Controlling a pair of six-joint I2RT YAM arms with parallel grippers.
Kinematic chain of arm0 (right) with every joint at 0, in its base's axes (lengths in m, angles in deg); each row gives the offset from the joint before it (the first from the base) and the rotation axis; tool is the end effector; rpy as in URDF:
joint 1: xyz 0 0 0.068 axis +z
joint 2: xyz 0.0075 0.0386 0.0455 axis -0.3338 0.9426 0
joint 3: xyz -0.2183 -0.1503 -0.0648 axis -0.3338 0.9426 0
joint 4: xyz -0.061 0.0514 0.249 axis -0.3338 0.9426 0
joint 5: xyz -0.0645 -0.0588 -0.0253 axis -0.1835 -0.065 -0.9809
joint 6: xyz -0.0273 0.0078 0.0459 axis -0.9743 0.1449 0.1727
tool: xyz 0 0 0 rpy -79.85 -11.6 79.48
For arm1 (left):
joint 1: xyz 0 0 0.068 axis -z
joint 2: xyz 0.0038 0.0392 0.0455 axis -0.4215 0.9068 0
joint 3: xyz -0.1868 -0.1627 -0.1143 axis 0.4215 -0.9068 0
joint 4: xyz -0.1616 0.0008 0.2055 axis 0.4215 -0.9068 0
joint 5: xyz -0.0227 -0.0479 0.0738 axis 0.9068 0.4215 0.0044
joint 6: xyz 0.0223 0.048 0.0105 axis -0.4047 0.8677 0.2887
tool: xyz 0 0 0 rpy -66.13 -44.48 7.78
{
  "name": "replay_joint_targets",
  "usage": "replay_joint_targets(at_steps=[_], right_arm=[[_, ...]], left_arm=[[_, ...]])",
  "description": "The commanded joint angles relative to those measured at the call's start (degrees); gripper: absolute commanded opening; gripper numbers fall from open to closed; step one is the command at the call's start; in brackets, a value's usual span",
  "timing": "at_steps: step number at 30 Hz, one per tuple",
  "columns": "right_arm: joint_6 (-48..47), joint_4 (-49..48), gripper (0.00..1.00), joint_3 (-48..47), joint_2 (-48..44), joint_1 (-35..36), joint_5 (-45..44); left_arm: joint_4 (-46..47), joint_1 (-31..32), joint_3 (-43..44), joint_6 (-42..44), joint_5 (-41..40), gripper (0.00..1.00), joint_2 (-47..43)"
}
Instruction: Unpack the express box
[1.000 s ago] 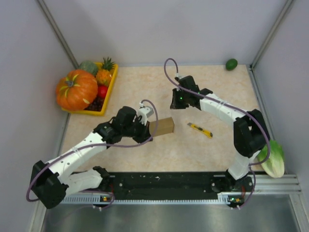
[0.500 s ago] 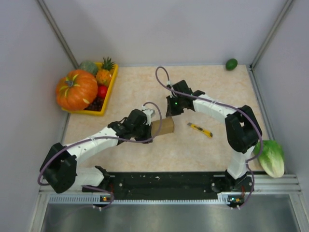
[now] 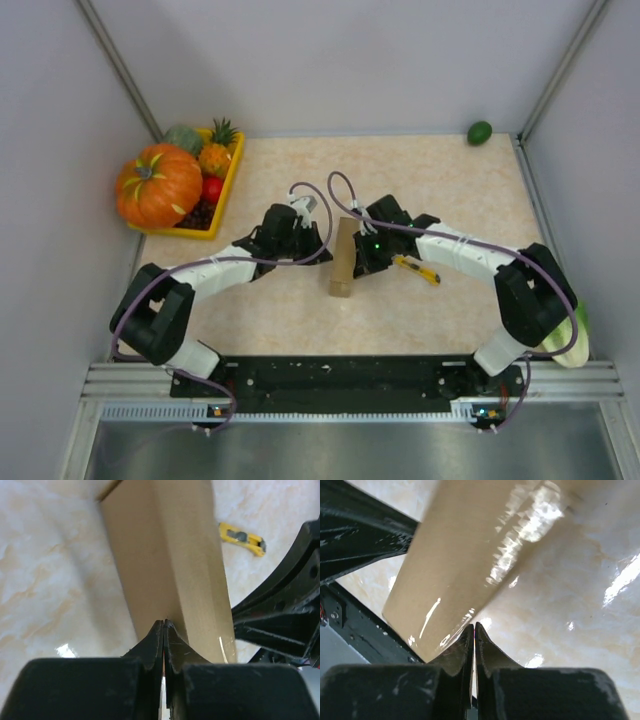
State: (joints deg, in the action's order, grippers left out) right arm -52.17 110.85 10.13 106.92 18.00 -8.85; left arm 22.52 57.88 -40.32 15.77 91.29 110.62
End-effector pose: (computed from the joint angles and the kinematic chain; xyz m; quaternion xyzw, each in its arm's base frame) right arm 0.2531 0.2086 0.2074 -0.1807 0.9348 0.2644 0.1533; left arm 0.2535 -0.1774 0.2012 0.0837 0.8870 -0.3484 0.2913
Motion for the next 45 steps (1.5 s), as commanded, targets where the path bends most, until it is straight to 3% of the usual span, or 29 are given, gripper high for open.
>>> replay_joint_targets(at_steps=[1, 6, 8, 12, 17, 21, 23, 24, 27, 33, 37, 42, 45], right_arm=[[3.2, -4.7, 0.0, 1.5, -4.7, 1.4, -2.4], [8.3, -6.3, 0.0, 2.0, -5.9, 1.4, -8.7], [9.5, -7.0, 0.0, 2.1, -6.5, 1.4, -11.4], [11.4, -7.9, 0.02, 3.1, -7.9, 1.4, -14.8], [12.0, -9.8, 0.2, 3.0, -7.0, 1.4, -17.4], [12.3, -10.7, 0.32, 1.3, -4.7, 1.4, -18.5], [12.8, -11.2, 0.4, 0.9, -4.4, 1.4, -19.9], [12.9, -11.7, 0.5, 0.7, -4.3, 1.4, -20.3], [12.6, -11.8, 0.65, -0.9, -2.7, 1.4, -20.9], [12.8, -9.8, 0.82, -3.5, -1.6, 1.4, -23.0], [12.1, -8.7, 0.85, -3.6, -2.9, 1.4, -25.2], [13.2, -8.1, 0.85, -3.9, -3.5, 1.4, -25.7], [13.5, -7.4, 0.85, -3.5, -3.8, 1.4, -26.2]], left_arm=[[14.7, -1.7, 0.3, -4.4, 9.9, 0.0, 2.3], [13.0, -4.1, -1.1, -4.2, 8.1, 0.06, -0.5], [10.8, -4.4, -1.0, -2.4, 6.7, 0.19, -2.0], [7.1, -4.4, 1.4, 2.5, 7.3, 0.36, -3.9], [2.5, -4.4, 6.9, 10.9, 14.8, 0.59, -1.2], [-6.5, -4.3, 12.2, 16.3, 14.7, 0.65, 3.5], [-6.6, -4.4, 13.5, 16.9, 17.2, 0.67, 5.8], [-6.5, -4.4, 13.7, 17.2, 18.0, 0.68, 6.5], [-6.0, -4.5, 14.0, 16.7, 18.1, 0.69, 8.5], [-3.7, -7.4, 11.2, 14.4, 13.2, 0.69, 8.5], [-1.8, -9.4, 10.5, 11.5, 14.3, 0.62, 9.2], [-6.2, -11.6, 12.7, 7.0, 15.9, 0.45, 12.7], [-5.0, -12.6, 12.4, 2.1, 23.1, 0.38, 15.9]])
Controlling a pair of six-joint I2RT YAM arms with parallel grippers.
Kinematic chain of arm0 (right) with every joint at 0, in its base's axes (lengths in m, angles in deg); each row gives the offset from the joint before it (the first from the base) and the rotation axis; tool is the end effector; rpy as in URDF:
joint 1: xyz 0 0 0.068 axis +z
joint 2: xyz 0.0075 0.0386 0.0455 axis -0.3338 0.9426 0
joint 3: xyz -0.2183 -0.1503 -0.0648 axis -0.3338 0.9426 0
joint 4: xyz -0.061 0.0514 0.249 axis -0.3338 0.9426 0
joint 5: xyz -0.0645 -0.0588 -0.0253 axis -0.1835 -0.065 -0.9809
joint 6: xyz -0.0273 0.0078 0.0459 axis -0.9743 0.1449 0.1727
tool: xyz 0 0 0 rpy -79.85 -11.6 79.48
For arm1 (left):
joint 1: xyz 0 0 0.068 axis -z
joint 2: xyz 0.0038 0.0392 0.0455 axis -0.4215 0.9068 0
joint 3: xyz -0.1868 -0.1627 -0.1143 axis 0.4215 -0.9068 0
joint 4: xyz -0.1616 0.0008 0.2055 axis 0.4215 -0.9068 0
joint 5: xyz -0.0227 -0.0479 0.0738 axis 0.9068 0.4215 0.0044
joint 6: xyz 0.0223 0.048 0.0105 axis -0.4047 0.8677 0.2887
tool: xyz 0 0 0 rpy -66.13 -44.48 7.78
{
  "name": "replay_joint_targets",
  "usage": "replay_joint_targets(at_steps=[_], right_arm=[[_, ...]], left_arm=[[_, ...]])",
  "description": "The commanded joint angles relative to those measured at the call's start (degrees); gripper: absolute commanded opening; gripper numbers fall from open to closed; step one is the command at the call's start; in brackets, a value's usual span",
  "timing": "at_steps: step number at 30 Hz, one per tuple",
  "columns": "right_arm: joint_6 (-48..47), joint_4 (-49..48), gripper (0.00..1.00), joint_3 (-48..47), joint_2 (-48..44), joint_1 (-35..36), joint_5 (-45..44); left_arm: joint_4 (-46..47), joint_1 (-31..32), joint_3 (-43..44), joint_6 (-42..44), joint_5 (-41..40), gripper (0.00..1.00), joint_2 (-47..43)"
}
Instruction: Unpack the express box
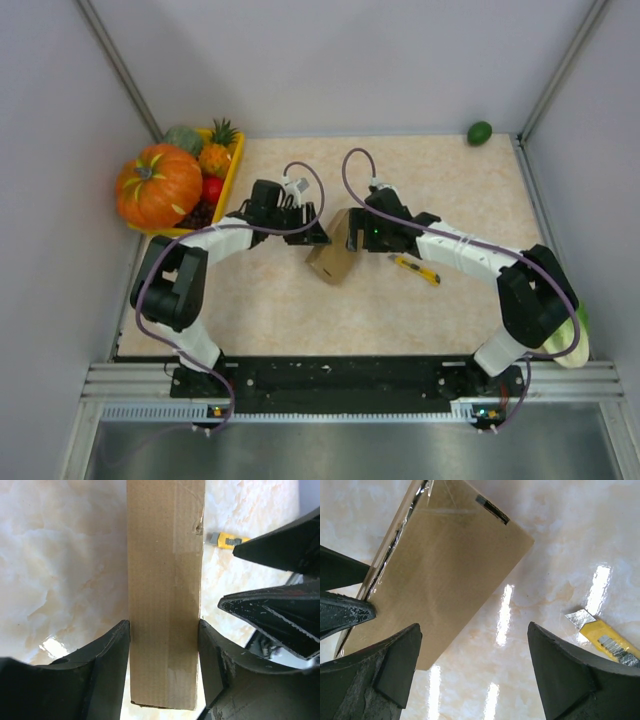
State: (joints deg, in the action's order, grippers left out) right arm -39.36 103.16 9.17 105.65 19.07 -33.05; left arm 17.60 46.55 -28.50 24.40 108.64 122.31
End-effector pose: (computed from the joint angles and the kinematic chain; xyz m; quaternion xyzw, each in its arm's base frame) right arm 0.2688 0.2099 0.2266 -0.0236 0.9361 0.1685 0.3080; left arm 0.3213 -0.1495 0.1974 0.1156 0.8742 -0.4010 0.2480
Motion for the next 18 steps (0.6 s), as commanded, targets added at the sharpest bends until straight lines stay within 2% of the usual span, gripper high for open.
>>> replay_joint_targets(at_steps=[1, 4, 7, 10, 18], right_arm=[[0.7, 0.5, 0.85, -2.5, -2.6, 0.3, -2.0], [0.6, 1.1, 0.84, -2.6, -2.7, 0.3, -2.1], [0.7, 1.3, 0.84, -2.8, -2.4, 0.4, -2.1], [0.2, 1.4, 0.84, -3.6, -0.9, 0.4, -1.5], [-1.1, 4.0, 0.81, -6.8, 4.0, 0.3, 0.1]], left_arm=[[0.3, -1.3, 0.2, -7.7, 6.9, 0.37, 4.9], [3.0, -1.3, -1.9, -12.1, 11.0, 0.37, 6.3], [3.4, -1.3, -3.6, -13.4, 11.9, 0.41, 5.5], [1.9, -1.3, -4.4, -12.4, 11.0, 0.45, 4.5], [-3.7, -1.3, -3.3, -8.7, 5.9, 0.47, 5.5]])
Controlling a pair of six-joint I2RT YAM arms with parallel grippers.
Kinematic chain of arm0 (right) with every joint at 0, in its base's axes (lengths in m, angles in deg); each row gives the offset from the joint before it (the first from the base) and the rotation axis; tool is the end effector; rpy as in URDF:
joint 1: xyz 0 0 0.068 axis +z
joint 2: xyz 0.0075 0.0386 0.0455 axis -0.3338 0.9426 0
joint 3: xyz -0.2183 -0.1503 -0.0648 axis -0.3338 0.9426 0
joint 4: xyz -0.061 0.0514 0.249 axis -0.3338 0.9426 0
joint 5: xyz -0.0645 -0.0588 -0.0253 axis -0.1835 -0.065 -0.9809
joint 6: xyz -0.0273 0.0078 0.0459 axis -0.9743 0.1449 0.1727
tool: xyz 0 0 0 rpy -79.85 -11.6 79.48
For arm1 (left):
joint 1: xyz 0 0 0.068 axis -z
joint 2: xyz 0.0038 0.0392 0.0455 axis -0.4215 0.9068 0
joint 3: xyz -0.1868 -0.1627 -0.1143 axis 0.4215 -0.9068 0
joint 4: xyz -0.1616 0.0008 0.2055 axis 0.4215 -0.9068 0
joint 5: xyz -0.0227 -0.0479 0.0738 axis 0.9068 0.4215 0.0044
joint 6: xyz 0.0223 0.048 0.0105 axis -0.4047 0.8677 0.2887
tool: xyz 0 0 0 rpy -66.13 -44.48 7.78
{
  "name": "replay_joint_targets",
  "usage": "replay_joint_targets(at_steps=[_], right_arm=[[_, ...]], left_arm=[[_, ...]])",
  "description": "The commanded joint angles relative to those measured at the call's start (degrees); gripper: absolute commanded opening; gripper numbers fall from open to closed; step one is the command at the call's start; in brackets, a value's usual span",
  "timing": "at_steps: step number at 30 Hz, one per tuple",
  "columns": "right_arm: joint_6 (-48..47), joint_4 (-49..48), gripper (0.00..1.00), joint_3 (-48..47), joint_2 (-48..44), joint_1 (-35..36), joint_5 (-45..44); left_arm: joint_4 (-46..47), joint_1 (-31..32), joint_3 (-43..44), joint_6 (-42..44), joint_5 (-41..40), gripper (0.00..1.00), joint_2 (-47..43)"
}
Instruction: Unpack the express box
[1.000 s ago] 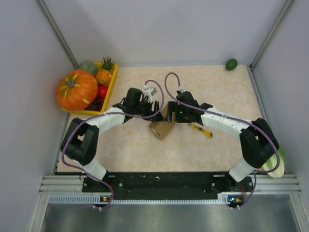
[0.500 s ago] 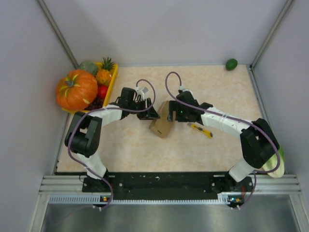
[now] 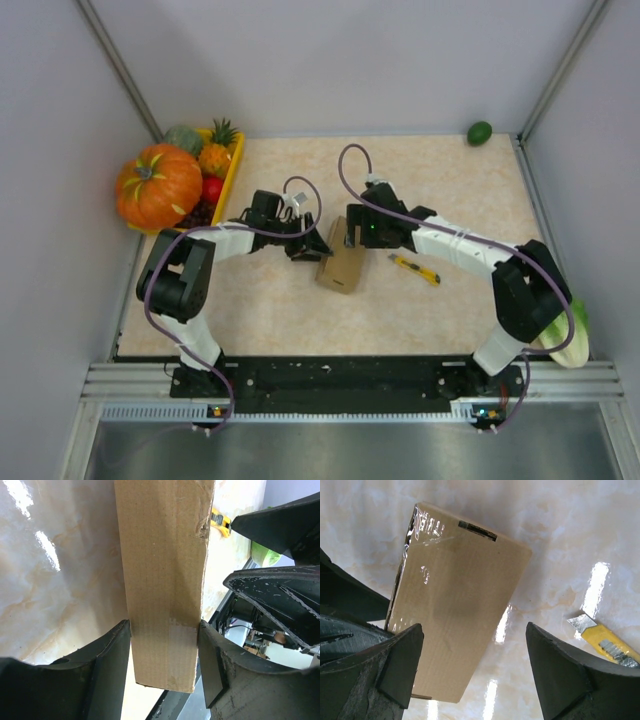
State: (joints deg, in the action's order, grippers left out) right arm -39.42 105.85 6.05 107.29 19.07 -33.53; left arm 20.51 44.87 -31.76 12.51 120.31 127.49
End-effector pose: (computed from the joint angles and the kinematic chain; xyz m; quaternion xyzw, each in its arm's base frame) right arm 0.2748 0.2143 0.2312 -0.0233 0.9395 0.1591 0.3024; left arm 0.3189 -0.1434 0.1579 0.0336 0.8682 -0.4806 0.1190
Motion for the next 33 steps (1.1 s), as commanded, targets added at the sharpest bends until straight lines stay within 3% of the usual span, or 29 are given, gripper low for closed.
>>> replay_joint_targets(at_steps=[1, 7, 12, 17, 19, 22, 28, 33], right_arm=[[-1.2, 1.6, 0.81, -4.4, 2.7, 0.3, 0.7], [-1.5, 3.8, 0.79, -6.1, 5.9, 0.5, 1.4], [-1.7, 3.9, 0.8, -5.7, 6.5, 0.6, 2.0], [-1.7, 3.7, 0.79, -5.7, 6.8, 0.5, 2.2], [-1.7, 3.5, 0.71, -5.7, 7.0, 0.5, 2.9], [-1.7, 3.5, 0.6, -5.8, 7.6, 0.5, 4.0], [-0.4, 3.5, 0.41, -5.0, 8.4, 0.5, 4.6], [0.3, 3.8, 0.33, -4.2, 8.6, 0.5, 4.0]], left_arm=[[-7.7, 0.4, 0.2, 3.5, -6.7, 0.47, 0.3], [-10.6, 0.4, 0.1, 6.4, -11.7, 0.54, -2.1], [-8.7, 0.4, -0.3, 7.3, -9.6, 0.61, -3.9], [-4.7, 0.3, 0.1, 5.0, -6.3, 0.54, -3.6], [-4.1, 0.3, 1.1, 4.0, -5.6, 0.44, -2.4], [-4.2, 0.3, 2.0, 3.8, -5.5, 0.36, -1.0], [-8.1, 0.0, 3.0, 6.0, -9.4, 0.3, -0.4], [-9.9, -1.1, 1.5, 6.8, -11.9, 0.25, -1.6]])
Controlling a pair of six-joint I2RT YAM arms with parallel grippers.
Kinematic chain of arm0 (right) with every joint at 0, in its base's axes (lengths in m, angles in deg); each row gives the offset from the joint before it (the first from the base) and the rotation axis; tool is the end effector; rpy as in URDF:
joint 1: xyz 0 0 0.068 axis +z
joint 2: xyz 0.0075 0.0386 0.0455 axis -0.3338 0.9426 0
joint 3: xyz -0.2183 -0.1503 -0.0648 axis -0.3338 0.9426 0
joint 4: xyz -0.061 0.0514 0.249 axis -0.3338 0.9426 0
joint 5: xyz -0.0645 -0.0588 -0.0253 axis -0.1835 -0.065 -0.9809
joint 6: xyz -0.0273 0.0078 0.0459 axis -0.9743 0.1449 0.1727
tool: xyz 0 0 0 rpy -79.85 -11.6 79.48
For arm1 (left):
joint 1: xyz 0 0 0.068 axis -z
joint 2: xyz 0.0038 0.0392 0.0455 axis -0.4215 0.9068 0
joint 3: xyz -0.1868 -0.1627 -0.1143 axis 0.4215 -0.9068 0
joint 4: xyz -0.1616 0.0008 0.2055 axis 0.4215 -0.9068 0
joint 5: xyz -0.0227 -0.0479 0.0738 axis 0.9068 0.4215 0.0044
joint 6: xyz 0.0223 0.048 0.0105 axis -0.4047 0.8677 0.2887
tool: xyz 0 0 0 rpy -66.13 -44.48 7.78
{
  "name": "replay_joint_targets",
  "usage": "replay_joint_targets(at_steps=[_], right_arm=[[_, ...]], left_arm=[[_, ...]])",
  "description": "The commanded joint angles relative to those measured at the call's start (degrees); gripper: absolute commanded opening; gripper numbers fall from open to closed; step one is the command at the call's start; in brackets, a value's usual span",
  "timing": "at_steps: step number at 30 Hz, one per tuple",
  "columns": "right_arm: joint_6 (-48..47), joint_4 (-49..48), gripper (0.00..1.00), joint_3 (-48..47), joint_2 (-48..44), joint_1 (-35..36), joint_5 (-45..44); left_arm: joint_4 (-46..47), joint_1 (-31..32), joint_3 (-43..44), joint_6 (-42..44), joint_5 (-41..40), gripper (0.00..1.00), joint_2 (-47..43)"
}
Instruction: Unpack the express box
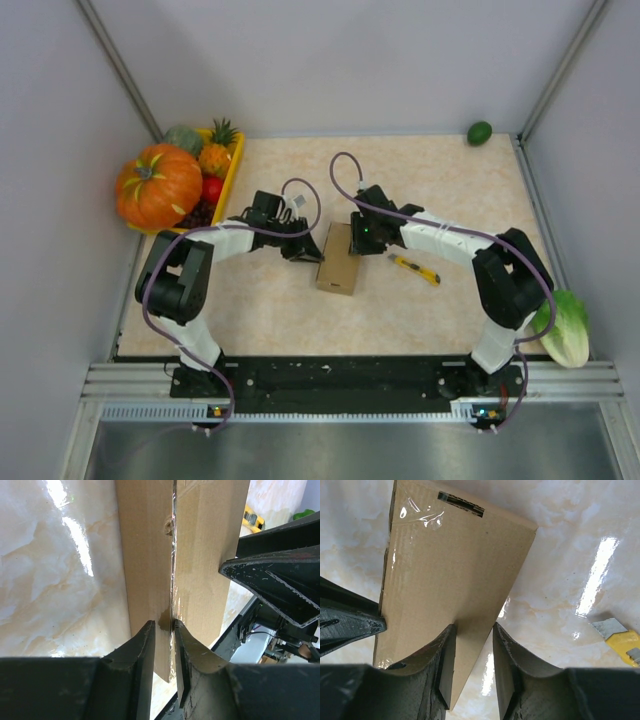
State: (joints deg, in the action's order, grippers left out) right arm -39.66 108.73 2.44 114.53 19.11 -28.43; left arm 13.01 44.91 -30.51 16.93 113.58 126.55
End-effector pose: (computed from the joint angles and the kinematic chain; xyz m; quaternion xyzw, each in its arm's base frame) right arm 0.2873 0.2287 0.2044 -0.0419 0.9577 0.1609 0.2349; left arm 0.3157 -0.1393 0.1588 0.0301 0.8981 -0.4202 0.1263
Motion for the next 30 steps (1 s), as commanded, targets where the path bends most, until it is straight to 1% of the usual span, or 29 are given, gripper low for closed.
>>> replay_joint_targets(at_steps=[1, 11, 24, 30], right_arm=[[0.7, 1.1, 0.31, -0.5, 1.5, 0.4, -1.1], [1.1, 1.7, 0.25, -0.2, 1.7, 0.4, -1.9], [2.0, 2.9, 0.11, -0.2, 2.8, 0.4, -2.1], [2.2, 3.2, 0.09, -0.3, 2.7, 0.4, -2.2]], left_arm=[[-2.7, -1.6, -0.1, 2.3, -5.7, 0.25, -0.9], [-3.7, -2.1, -0.5, 2.2, -6.5, 0.22, -1.1], [-2.3, -3.9, -1.8, 0.1, -3.9, 0.19, -0.6], [-2.5, -3.9, -2.2, -0.6, -3.9, 0.18, -0.3]])
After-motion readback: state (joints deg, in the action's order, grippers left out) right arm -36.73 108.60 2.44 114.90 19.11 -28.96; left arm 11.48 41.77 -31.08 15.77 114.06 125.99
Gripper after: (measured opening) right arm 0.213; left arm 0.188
